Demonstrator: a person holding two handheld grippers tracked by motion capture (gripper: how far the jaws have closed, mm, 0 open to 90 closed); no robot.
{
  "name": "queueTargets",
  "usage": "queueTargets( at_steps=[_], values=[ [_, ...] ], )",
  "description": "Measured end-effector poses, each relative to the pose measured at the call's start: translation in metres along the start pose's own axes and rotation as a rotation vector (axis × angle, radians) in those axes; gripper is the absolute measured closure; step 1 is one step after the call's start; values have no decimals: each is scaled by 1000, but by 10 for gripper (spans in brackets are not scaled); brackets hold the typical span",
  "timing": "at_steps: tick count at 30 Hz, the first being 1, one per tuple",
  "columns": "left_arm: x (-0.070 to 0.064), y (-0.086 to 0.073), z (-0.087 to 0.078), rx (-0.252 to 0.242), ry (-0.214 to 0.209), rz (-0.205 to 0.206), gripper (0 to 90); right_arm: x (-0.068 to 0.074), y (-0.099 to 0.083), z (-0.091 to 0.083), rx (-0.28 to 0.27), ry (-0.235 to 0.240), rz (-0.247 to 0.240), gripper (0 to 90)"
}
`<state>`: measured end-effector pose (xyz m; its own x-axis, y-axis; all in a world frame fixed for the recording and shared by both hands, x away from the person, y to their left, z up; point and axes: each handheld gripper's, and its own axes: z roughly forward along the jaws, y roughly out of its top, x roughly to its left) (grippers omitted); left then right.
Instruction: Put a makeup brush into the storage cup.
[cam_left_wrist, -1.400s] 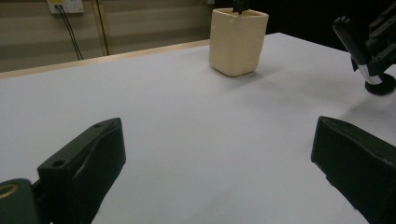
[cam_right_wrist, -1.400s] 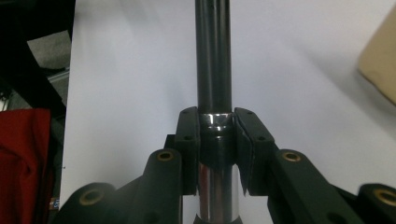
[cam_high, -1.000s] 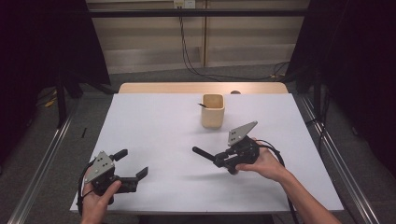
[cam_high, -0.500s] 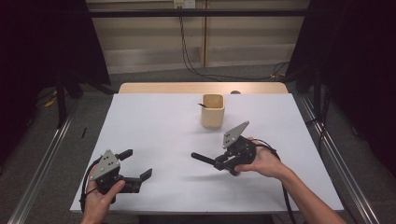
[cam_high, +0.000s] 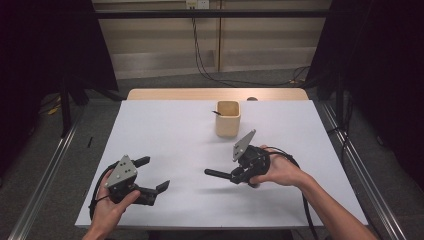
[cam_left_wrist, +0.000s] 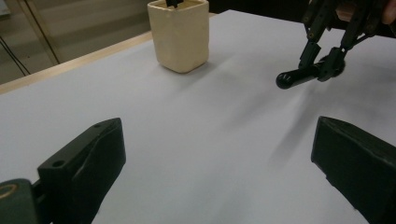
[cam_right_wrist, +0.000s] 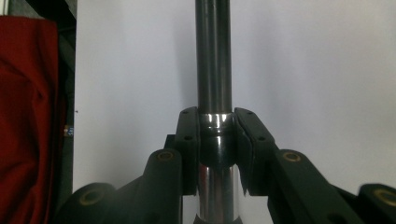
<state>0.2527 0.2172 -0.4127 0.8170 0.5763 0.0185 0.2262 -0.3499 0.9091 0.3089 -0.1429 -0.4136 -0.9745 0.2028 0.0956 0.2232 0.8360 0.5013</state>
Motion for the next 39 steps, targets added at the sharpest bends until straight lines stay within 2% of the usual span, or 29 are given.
queueTargets(
  at_steps=[3, 7, 10, 14, 20, 23, 26, 34, 37, 39],
  values=[
    [-1, 7, 4, 11, -22, 8, 32, 0, 3, 3, 24, -4, -8, 729],
    [-4, 15, 11, 59, -55, 43, 32, 2, 5, 6, 63, 3, -19, 729],
    [-5, 19, 15, 73, -63, 57, 37, 3, 7, 5, 80, 2, -21, 730],
    [-8, 25, 21, 118, -105, 72, 36, 2, 7, 2, 87, 0, -28, 730],
    [-13, 33, 32, 161, -151, 92, 36, 2, 8, 3, 99, -5, -25, 729],
    [-15, 35, 37, 167, -160, 94, 36, 3, 9, 4, 106, 1, -33, 729],
    [-15, 39, 42, 194, -163, 117, 32, 3, 10, 2, 113, 10, -33, 729],
    [-18, 49, 58, 246, -213, 116, 33, 2, 14, 4, 143, 28, -46, 729],
    [-19, 51, 64, 278, -231, 132, 40, 2, 15, 7, 151, 35, -52, 729],
    [-19, 53, 67, 309, -248, 126, 39, 2, 15, 8, 157, 39, -53, 730]
  ],
)
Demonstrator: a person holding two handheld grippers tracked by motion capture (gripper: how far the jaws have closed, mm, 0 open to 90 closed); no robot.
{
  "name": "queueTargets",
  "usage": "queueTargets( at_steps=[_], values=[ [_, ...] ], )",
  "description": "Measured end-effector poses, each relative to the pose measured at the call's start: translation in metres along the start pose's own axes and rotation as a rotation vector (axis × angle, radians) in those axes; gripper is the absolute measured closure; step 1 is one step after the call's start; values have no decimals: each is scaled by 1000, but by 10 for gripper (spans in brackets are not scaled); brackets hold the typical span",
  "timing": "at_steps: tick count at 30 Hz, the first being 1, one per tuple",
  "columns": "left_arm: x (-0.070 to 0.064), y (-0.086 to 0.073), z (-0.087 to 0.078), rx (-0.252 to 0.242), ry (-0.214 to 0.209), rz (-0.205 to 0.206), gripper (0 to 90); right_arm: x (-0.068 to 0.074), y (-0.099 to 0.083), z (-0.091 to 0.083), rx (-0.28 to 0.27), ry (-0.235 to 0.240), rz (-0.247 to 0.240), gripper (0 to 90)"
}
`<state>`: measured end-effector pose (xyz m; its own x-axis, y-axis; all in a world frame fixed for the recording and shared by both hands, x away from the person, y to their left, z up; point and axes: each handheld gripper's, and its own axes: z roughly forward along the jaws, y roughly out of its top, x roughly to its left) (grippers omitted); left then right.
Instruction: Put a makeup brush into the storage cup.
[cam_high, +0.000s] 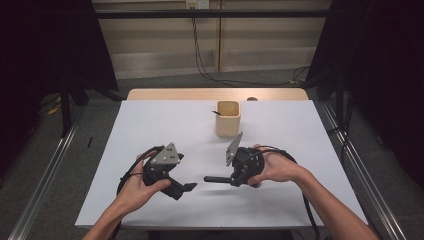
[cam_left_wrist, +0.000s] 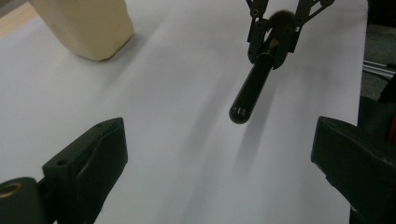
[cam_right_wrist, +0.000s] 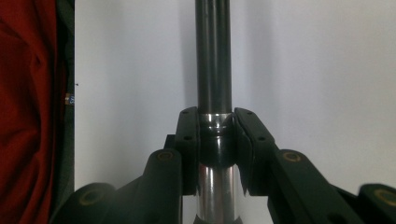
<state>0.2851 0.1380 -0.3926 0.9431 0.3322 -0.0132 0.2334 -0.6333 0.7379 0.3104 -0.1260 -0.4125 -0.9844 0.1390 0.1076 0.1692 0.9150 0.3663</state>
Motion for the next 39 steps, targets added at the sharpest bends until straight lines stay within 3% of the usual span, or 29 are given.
queueTargets(
  at_steps=[6, 10, 17, 19, 20, 25, 32, 39],
  values=[
    [0, 6, 7, 34, -44, 8, 41, -1, 1, 1, 5, 9, -9, 729],
    [0, 11, 13, 102, -85, 53, 46, -2, 3, 0, 3, 9, -14, 729],
    [4, 19, 26, 185, -150, 66, 48, -3, 7, 0, 7, 8, -28, 729],
    [7, 22, 29, 233, -180, 82, 49, -3, 7, 1, 11, 10, -21, 730],
    [6, 22, 30, 230, -173, 81, 49, -3, 8, 1, 13, 12, -26, 729],
    [13, 26, 35, 272, -228, 105, 63, -4, 8, 2, 10, 18, -28, 729],
    [11, 29, 43, 294, -210, 136, 96, -4, 10, 2, 5, 14, -41, 729],
    [16, 28, 53, 313, -224, 155, 288, -5, 11, 2, -4, 14, -35, 730]
  ],
)
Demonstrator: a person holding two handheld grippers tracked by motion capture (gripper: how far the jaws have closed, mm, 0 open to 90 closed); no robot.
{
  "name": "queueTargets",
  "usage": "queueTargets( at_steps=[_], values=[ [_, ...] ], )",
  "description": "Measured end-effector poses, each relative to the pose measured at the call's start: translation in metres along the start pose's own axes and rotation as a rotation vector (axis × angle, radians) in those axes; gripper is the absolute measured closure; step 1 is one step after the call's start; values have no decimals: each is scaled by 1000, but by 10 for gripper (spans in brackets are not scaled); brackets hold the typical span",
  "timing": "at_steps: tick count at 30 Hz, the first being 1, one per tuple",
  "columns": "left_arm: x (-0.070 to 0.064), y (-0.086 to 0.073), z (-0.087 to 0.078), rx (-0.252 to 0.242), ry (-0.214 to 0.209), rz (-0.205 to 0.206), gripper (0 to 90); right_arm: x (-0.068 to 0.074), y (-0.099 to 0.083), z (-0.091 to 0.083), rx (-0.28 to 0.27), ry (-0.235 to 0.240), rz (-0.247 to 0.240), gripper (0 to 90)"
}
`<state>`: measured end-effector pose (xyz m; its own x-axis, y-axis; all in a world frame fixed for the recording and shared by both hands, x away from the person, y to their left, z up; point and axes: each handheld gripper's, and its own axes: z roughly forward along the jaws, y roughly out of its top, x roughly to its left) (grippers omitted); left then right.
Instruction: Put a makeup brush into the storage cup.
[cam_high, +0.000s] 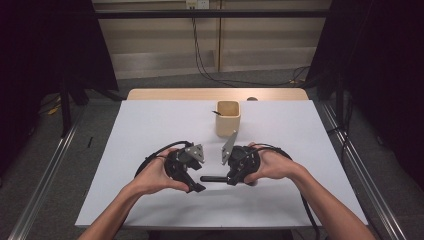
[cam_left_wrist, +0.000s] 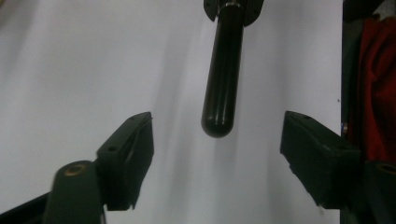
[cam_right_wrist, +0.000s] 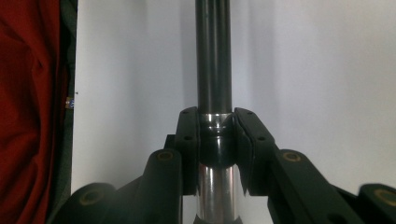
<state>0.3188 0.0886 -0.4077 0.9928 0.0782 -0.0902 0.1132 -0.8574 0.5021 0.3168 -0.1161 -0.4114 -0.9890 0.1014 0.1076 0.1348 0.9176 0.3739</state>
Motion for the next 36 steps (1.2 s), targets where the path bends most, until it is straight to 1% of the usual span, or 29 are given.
queueTargets(
  at_steps=[1, 2, 3, 4, 5, 6, 7, 8, 9, 10, 11, 12, 13, 14, 16, 18, 19, 21, 23, 24, 25, 28, 29, 32, 33, 34, 36],
  values=[
    [0, 1, 1, -1, 3, -6, 289, 0, 0, 0, -1, -2, 1, 730],
    [0, 1, 0, -4, 5, 5, 313, 0, 0, 0, -6, -1, -3, 730],
    [1, 2, 1, -8, 0, 0, 345, 0, 0, 0, -10, -3, -4, 730],
    [1, 3, 2, 9, -8, -8, 361, 0, 1, 1, -13, -1, -9, 730],
    [1, 3, 2, 9, 1, 0, 394, 0, 2, 1, -12, -3, -9, 730],
    [1, 3, 3, 11, 2, 0, 408, 0, 2, 1, -13, -2, -6, 730],
    [1, 3, 4, 13, -2, 1, 449, 1, 2, 1, -13, -2, -6, 729],
    [1, 3, 5, 20, 5, -4, 466, 1, 3, 1, -15, 0, -9, 730],
    [1, 4, 5, 20, 4, -11, 464, 1, 3, 1, -15, 2, -11, 730],
    [2, 4, 6, 19, 4, -10, 466, 1, 3, 1, -17, 0, -12, 730],
    [2, 4, 6, 18, -5, -10, 477, 1, 3, 1, -19, -1, -15, 730],
    [1, 5, 7, 14, 4, -7, 499, 1, 3, 1, -20, 1, -13, 730],
    [1, 5, 7, 13, 2, 1, 519, 0, 3, 1, -21, -2, -10, 730],
    [1, 6, 8, 11, 0, -1, 531, 0, 3, 1, -20, 0, -9, 730],
    [2, 7, 8, 5, -5, 10, 541, 0, 3, 1, -21, -1, -8, 730],
    [1, 7, 9, -5, -10, -7, 566, 0, 3, 1, -22, -2, -14, 730],
    [0, 8, 10, -2, -8, -2, 579, 1, 3, 1, -22, -1, -12, 730],
    [0, 9, 10, -5, -18, 9, 600, 0, 3, 1, -25, -2, -16, 729],
    [-1, 10, 11, -14, -22, 5, 624, 1, 4, 2, -22, -1, -18, 730],
    [-1, 10, 12, -10, -18, 6, 636, 1, 4, 2, -24, 1, -15, 730],
    [0, 10, 12, -11, -29, 9, 649, 2, 4, 2, -25, 0, -18, 730],
    [0, 10, 13, -8, -34, 6, 690, 2, 4, 3, -29, -3, -19, 730],
    [1, 10, 13, -5, -37, 17, 706, 1, 4, 3, -30, -3, -21, 730],
    [-1, 10, 14, -8, -41, 10, 721, 1, 4, 3, -29, -3, -25, 730],
    [-1, 10, 15, -8, -35, 14, 722, 1, 4, 3, -30, -3, -26, 729],
    [-1, 10, 16, 0, -46, 14, 728, 1, 3, 3, -27, -5, -31, 729],
    [-1, 11, 16, 4, -44, 27, 734, 1, 3, 3, -22, -10, -31, 729]
  ],
)
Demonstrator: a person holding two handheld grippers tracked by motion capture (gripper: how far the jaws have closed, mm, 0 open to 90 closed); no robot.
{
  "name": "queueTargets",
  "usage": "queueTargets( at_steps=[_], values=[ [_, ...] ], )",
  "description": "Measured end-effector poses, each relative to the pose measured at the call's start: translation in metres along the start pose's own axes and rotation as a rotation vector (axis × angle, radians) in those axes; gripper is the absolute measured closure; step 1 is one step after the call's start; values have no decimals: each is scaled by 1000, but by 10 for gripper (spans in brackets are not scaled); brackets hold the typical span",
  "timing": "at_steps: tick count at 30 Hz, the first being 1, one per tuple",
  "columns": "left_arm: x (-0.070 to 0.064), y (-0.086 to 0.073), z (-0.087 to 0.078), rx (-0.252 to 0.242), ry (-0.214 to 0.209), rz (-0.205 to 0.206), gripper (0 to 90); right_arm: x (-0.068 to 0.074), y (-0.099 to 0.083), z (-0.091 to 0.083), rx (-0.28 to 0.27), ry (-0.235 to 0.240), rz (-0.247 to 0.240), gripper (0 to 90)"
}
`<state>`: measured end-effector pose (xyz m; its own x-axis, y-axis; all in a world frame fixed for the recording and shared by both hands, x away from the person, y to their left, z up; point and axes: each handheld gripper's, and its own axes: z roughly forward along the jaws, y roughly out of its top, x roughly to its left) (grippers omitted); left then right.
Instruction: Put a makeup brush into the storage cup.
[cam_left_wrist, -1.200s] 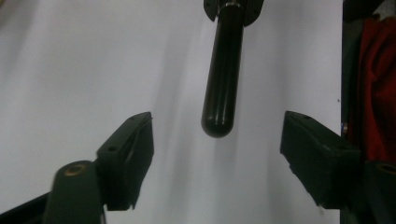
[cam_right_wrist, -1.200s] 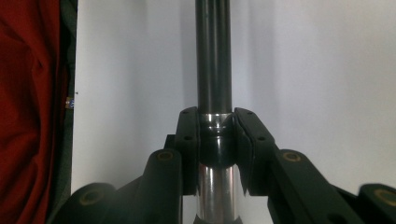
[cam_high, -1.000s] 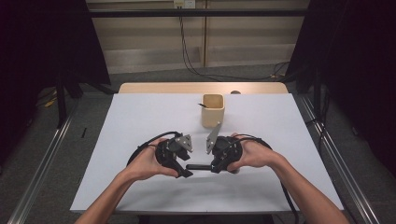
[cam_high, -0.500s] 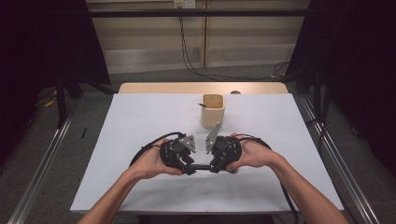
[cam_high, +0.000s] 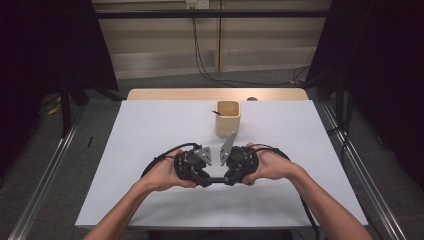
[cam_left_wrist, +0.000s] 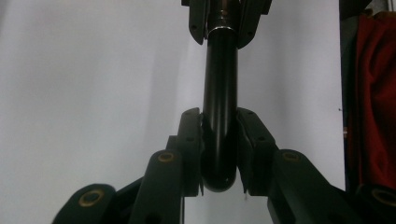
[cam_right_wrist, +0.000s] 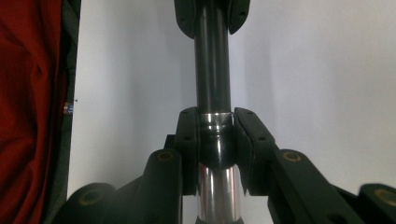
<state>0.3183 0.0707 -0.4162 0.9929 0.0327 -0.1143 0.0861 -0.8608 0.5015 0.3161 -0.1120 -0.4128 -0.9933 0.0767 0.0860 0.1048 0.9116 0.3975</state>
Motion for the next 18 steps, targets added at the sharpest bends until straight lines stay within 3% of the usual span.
queueTargets(
  at_steps=[14, 18],
  values=[
    [-3, 1, -1, 2, -4, 20, 748, -1, -2, 0, -10, 23, -4, 717],
    [1, -2, -2, -6, 5, 15, 748, -2, -4, -1, -30, 24, 13, 641]
  ],
)
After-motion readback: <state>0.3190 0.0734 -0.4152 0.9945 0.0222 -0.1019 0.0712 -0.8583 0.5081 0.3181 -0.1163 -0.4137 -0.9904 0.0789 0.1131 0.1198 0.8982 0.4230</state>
